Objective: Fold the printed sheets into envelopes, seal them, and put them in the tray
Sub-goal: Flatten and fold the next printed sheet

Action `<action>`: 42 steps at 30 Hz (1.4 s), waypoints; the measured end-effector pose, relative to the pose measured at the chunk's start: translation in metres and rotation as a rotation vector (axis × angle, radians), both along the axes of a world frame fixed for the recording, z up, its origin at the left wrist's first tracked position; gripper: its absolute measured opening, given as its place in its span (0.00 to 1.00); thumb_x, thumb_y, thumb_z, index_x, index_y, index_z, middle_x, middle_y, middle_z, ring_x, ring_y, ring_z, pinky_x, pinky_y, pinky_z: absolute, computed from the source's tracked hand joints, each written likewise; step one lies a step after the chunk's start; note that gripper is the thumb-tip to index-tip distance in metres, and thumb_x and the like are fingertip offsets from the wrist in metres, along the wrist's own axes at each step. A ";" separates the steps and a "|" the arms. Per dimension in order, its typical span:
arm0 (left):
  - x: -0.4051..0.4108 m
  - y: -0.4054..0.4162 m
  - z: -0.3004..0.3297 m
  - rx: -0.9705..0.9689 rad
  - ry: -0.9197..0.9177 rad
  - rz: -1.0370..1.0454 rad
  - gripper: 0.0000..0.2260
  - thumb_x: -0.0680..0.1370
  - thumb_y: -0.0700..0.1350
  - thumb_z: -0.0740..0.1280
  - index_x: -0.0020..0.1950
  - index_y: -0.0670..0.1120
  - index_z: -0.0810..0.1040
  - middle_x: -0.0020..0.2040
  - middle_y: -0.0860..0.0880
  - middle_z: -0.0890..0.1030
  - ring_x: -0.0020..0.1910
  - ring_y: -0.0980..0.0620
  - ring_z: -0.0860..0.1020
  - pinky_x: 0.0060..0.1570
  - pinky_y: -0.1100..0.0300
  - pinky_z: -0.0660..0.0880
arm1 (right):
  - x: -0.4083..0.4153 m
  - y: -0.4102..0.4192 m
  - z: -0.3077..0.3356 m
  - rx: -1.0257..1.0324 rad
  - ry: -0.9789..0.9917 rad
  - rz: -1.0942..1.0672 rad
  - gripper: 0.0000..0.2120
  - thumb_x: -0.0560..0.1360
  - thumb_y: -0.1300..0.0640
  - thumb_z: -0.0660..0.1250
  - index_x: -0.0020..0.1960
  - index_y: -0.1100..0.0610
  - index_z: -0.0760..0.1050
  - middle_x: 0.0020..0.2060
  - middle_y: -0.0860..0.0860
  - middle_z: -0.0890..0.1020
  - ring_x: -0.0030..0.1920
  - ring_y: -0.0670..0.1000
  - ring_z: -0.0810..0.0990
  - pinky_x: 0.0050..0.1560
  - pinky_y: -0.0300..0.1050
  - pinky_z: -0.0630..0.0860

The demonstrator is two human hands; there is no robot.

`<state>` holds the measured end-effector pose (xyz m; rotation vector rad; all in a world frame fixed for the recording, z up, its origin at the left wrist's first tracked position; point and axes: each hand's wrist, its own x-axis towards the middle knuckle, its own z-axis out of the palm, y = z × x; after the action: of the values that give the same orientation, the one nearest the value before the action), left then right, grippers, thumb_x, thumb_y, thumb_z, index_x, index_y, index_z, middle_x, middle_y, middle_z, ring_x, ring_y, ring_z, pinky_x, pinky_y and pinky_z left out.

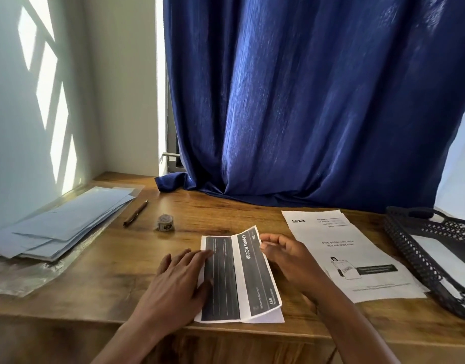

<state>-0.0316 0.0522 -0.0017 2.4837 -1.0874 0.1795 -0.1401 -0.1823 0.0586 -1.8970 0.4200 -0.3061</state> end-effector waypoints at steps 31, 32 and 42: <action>-0.018 0.005 0.010 -0.042 -0.048 -0.135 0.29 0.82 0.71 0.41 0.72 0.64 0.72 0.62 0.66 0.70 0.70 0.66 0.65 0.81 0.50 0.46 | -0.043 0.041 -0.015 -0.907 0.229 0.334 0.48 0.62 0.12 0.49 0.76 0.33 0.58 0.75 0.32 0.66 0.70 0.35 0.64 0.68 0.43 0.62; -0.019 0.005 0.011 -0.049 -0.047 -0.163 0.27 0.83 0.70 0.43 0.72 0.64 0.72 0.61 0.67 0.70 0.68 0.66 0.67 0.80 0.51 0.51 | -0.045 0.042 -0.015 -0.926 0.242 0.326 0.50 0.61 0.11 0.48 0.77 0.34 0.57 0.76 0.33 0.65 0.72 0.38 0.64 0.70 0.46 0.61; -0.021 0.024 0.016 0.178 -0.036 -0.294 0.46 0.66 0.86 0.54 0.81 0.71 0.46 0.79 0.73 0.42 0.77 0.70 0.36 0.77 0.62 0.37 | -0.065 0.028 -0.025 -1.117 0.292 0.429 0.54 0.64 0.16 0.57 0.81 0.39 0.43 0.81 0.39 0.52 0.80 0.44 0.51 0.75 0.44 0.46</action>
<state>-0.0527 0.0761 0.0143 2.4412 -1.5271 0.0411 -0.2048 -0.1539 0.0334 -3.0740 -0.0251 0.0697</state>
